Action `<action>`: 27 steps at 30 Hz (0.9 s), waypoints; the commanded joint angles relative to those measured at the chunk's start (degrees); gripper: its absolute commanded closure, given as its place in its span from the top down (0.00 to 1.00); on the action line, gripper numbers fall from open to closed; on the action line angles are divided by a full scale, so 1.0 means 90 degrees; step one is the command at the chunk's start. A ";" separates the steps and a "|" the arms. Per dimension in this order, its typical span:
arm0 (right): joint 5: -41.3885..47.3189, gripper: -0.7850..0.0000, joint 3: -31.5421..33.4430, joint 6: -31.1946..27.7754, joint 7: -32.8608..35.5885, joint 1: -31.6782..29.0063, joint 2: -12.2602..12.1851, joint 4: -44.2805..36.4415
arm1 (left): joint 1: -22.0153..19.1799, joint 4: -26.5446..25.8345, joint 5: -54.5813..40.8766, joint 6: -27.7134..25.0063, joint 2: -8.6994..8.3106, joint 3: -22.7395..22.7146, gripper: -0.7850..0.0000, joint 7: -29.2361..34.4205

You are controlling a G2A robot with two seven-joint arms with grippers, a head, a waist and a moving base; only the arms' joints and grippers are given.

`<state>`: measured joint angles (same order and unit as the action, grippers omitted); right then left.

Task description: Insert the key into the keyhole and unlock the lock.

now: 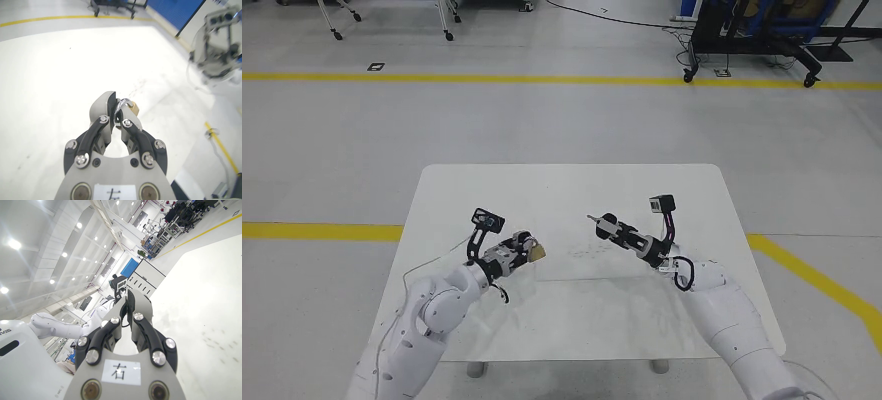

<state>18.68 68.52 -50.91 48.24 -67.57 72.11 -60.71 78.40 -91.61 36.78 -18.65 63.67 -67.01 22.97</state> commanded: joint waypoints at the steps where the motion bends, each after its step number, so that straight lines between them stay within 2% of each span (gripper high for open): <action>1: 0.0000 0.00 0.0000 0.0000 0.0000 0.0000 0.0000 0.0000 | -0.0013 0.0036 -0.0054 -0.0029 0.0000 0.0001 0.00 0.0017; 7: 0.0000 0.00 0.0000 0.0000 0.0000 0.0000 0.0000 0.0000 | -0.0013 0.0036 -0.0054 -0.0029 0.0000 0.0001 0.00 0.0017; 9: 0.0004 0.00 -0.0004 0.0036 -0.0037 -0.0009 0.0002 -0.0005 | -0.0044 0.0286 -0.1227 -0.0223 0.0050 -0.0020 0.00 0.0033; 11: 0.0040 0.00 -0.0086 0.0235 -0.0367 -0.0020 0.0041 -0.0047 | -0.0350 0.0864 -0.2815 -0.0397 0.0112 -0.0014 0.00 0.0554; 13: 0.0251 0.00 -0.0216 0.0269 -0.0686 0.0002 0.0108 -0.0003 | -0.0768 0.1461 -0.4041 -0.0205 0.0190 0.0145 0.00 0.1308; 14: 0.0367 0.00 -0.0262 0.0307 -0.0913 0.0030 0.0145 0.0074 | -0.1084 0.1790 -0.4356 0.0077 0.0218 0.0317 0.00 0.2074; 15: 0.0439 0.00 -0.0325 0.0389 -0.1188 0.0065 0.0190 0.0145 | -0.1432 0.2133 -0.4679 0.0295 0.0256 0.0394 0.00 0.2489; 18: 0.0138 0.00 -0.0606 0.0461 -0.1618 0.0157 0.0295 0.0179 | -0.2143 0.3074 -0.5678 0.0334 0.0398 0.0642 0.00 0.3401; 27: 0.0035 0.00 -0.0655 0.0456 -0.1720 0.0168 0.0314 0.0174 | -0.2143 0.3074 -0.5678 0.0334 0.0398 0.0642 0.00 0.3401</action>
<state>19.00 62.63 -46.81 32.77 -66.06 74.94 -59.15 59.13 -63.97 -14.28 -15.65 67.25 -61.24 53.54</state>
